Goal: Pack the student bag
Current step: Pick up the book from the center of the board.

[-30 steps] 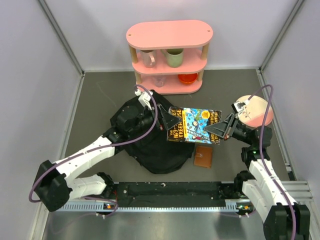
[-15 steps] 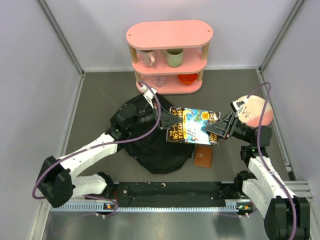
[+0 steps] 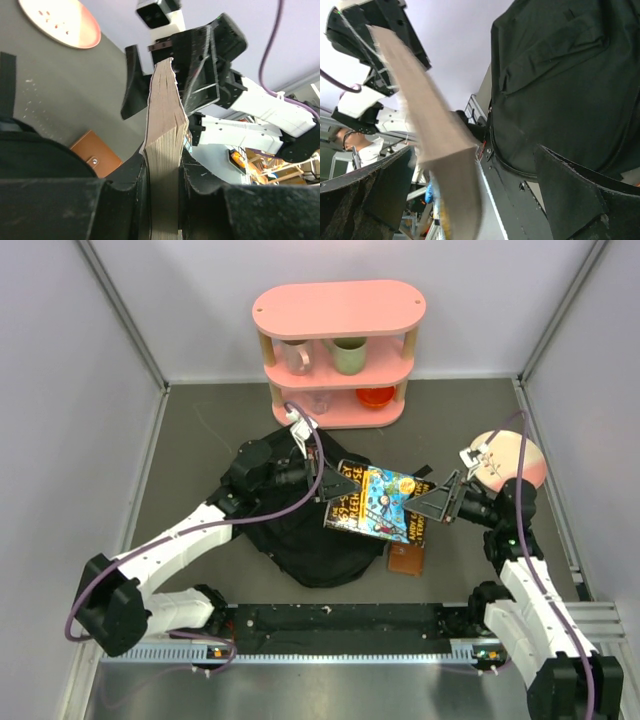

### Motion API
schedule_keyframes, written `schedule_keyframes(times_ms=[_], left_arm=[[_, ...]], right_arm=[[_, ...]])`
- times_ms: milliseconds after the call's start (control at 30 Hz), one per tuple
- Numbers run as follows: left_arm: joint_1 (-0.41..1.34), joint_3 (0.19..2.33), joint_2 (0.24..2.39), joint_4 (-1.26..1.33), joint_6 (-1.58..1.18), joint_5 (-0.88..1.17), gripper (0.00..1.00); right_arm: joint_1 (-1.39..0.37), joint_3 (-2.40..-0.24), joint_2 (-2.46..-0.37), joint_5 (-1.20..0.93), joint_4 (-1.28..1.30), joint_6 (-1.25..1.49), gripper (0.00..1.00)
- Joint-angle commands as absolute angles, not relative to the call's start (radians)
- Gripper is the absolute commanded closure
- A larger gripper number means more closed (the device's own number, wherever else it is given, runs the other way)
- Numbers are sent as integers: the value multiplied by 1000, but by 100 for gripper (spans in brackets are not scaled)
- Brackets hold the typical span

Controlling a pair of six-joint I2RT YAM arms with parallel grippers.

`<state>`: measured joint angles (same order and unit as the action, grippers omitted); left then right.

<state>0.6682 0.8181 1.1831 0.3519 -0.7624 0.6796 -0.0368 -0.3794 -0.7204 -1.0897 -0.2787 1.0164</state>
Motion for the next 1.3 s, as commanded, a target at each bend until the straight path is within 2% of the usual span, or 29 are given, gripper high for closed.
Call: schedule_keyframes(times_ms=[0, 133, 233, 333, 367, 433, 467, 500, 533, 600, 633, 700, 733, 800, 833, 867, 900, 1000, 1100, 1200, 1267], left_arm=[[666, 894, 1200, 534, -804, 778, 100], [666, 903, 1227, 568, -822, 788, 100], [667, 907, 1247, 568, -824, 793, 100], [666, 902, 1259, 578, -831, 787, 100], [667, 900, 1262, 584, -834, 784, 100], [667, 902, 1266, 586, -836, 778, 100], [667, 902, 1267, 589, -838, 776, 100], [667, 902, 1269, 588, -838, 776, 100], [667, 903, 1273, 588, -839, 776, 100], [666, 907, 1276, 571, -833, 773, 100], [666, 913, 1276, 552, -827, 769, 95], [666, 919, 1272, 459, -789, 732, 72], [667, 920, 1263, 424, -772, 712, 49], [667, 923, 1244, 329, -712, 612, 34], [666, 926, 1223, 201, -694, 562, 28], [667, 927, 1210, 137, -665, 487, 19], [667, 925, 1201, 86, -654, 372, 17], [666, 887, 1148, -73, -637, 208, 8], [666, 839, 1092, -133, -640, 154, 1], [701, 834, 1049, -219, -615, 45, 1], [796, 871, 1063, -353, -551, -145, 1]], right_arm=[[-46, -328, -727, -1134, -426, 1063, 1], [-46, -324, -719, -1147, -480, 1098, 2], [-45, -316, -721, -1172, -560, 1158, 12], [-46, -298, -724, -1180, -650, 1222, 32], [-46, -292, -727, -1184, -676, 1262, 42], [-46, -276, -732, -1187, -734, 1295, 50], [-45, -273, -733, -1189, -748, 1320, 62], [-46, -264, -738, -1192, -768, 1331, 67], [-46, -261, -739, -1192, -796, 1342, 79], [-46, -262, -739, -1190, -795, 1345, 93], [-46, -262, -738, -1186, -792, 1344, 100], [-46, -270, -733, -1158, -743, 1318, 100], [-48, -275, -721, -1146, -708, 1299, 100], [-46, -294, -706, -1109, -594, 1231, 100], [-46, -305, -687, -1092, -544, 1203, 100], [-46, -334, -672, -1071, -382, 1124, 100], [-45, -353, -658, -1016, -300, 1076, 100], [-46, -413, -611, -895, -61, 930, 100], [-46, -426, -572, -812, -3, 910, 100], [-46, -436, -528, -698, 70, 904, 100], [-46, -466, -499, -567, 167, 885, 100]])
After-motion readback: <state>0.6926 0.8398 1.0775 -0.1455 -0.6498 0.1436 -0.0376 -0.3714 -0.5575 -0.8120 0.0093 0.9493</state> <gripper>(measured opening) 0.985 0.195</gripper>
